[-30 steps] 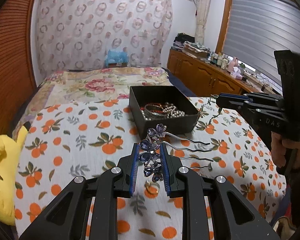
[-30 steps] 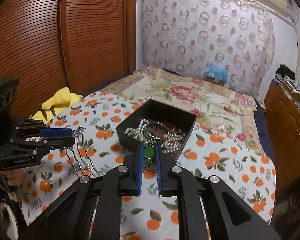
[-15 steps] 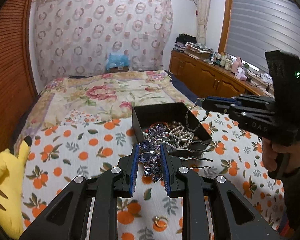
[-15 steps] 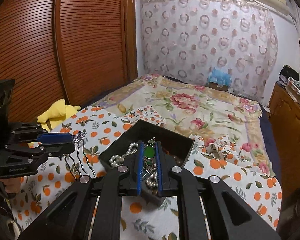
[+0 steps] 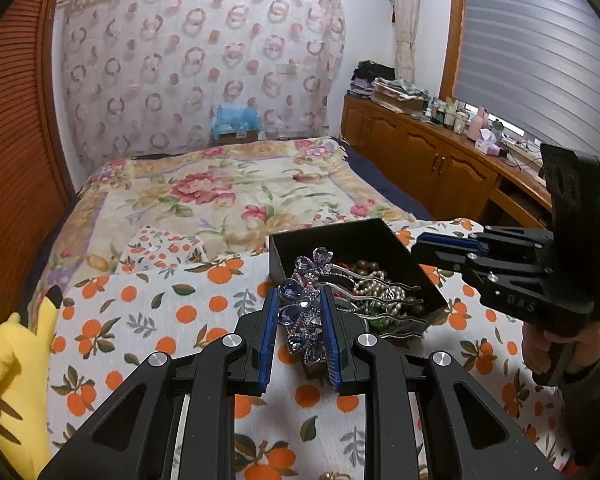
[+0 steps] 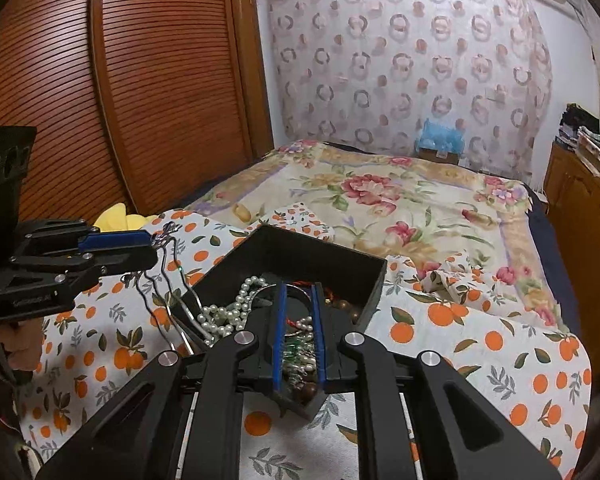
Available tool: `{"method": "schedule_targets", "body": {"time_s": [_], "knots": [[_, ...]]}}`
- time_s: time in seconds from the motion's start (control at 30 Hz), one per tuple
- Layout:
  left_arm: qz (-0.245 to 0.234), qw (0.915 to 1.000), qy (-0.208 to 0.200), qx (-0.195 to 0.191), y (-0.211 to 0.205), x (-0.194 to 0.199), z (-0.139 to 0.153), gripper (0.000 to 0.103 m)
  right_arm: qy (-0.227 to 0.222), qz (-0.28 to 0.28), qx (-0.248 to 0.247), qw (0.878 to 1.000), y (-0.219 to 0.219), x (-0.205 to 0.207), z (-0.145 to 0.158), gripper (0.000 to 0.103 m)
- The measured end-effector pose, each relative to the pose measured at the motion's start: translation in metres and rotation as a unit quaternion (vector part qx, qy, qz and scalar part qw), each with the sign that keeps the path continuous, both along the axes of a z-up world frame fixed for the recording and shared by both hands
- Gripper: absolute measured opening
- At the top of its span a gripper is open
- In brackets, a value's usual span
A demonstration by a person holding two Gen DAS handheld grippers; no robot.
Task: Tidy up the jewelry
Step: 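Lower the hair pins into the box with the left gripper while the right drops the chain in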
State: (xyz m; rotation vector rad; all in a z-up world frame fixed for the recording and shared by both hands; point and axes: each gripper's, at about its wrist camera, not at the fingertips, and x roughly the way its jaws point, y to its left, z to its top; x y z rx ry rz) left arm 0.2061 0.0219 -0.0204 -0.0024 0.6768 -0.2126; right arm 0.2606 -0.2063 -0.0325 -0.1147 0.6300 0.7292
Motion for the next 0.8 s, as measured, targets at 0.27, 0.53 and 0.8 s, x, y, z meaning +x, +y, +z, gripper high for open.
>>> {"method": "schedule_targets", "body": {"time_s": [0.27,0.53,0.8], "knots": [[-0.011,0.9998,0.006,0.016,-0.012,0.031,-0.003,0.020,-0.021,-0.039,0.007,0.999,-0.016,0.001,0.008,0.015],[-0.029,0.9986,0.021,0.038,-0.033,0.060,-0.016,0.020,-0.025,-0.058,0.011,0.998,-0.026,0.006,0.009,0.015],[-0.037,0.9980,0.033,0.038,-0.041,0.071,-0.024,0.020,-0.028,-0.058,0.007,0.998,-0.023,0.006,0.010,0.015]]}}
